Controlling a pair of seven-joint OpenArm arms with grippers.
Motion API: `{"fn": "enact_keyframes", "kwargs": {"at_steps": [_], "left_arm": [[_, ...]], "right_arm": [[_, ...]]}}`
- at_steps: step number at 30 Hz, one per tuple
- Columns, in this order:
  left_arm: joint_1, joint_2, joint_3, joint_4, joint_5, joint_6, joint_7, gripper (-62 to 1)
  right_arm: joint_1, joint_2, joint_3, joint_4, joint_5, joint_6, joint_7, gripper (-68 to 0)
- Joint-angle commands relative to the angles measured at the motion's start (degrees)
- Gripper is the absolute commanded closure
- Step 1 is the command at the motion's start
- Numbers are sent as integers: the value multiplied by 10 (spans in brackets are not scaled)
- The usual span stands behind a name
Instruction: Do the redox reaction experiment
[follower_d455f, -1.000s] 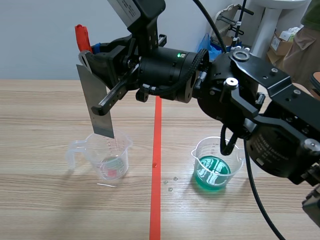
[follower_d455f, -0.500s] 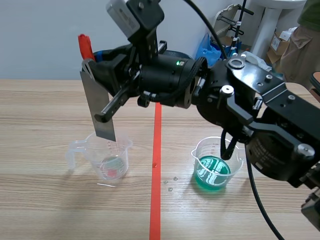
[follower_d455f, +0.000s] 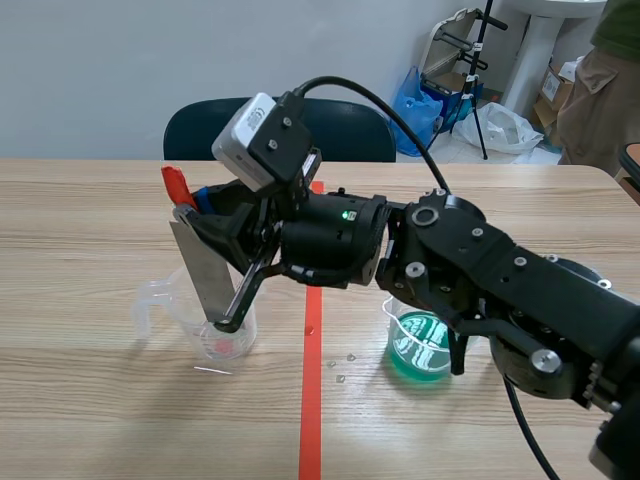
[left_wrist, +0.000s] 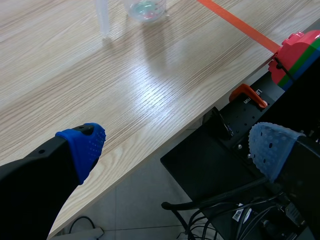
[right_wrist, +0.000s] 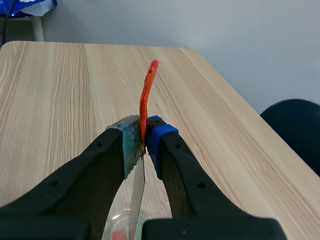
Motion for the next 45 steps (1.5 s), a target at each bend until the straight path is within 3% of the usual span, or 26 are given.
{"fn": "enact_keyframes", "kwargs": {"at_steps": [1, 6, 11, 15, 20, 32, 34, 45], "left_arm": [[1, 1, 0, 5, -4, -2, -10, -615], [1, 1, 0, 5, -6, -2, -12, -615], [1, 2, 0, 5, -7, -2, -12, -615], [1, 1, 0, 5, -10, -2, -12, -615], [1, 1, 0, 5, -15, -2, -12, -615], [1, 1, 0, 5, -15, -2, -12, -615], [1, 1, 0, 5, -15, -2, -12, -615], [1, 1, 0, 5, -15, -2, -12, -615]], "right_arm": [[7, -4, -1, 2, -11, -4, 28, -19], [7, -4, -8, -15, -68, -7, 71, -19], [7, -4, -12, -37, -119, -31, 111, -19], [10, -9, -12, -52, -141, -35, 149, -19], [12, -22, -12, -62, -179, -65, 151, -19], [12, -44, -12, -99, -210, -82, 178, -19], [12, -44, -12, -100, -210, -97, 178, -19], [12, -46, -12, -100, -210, -99, 182, -20]]}}
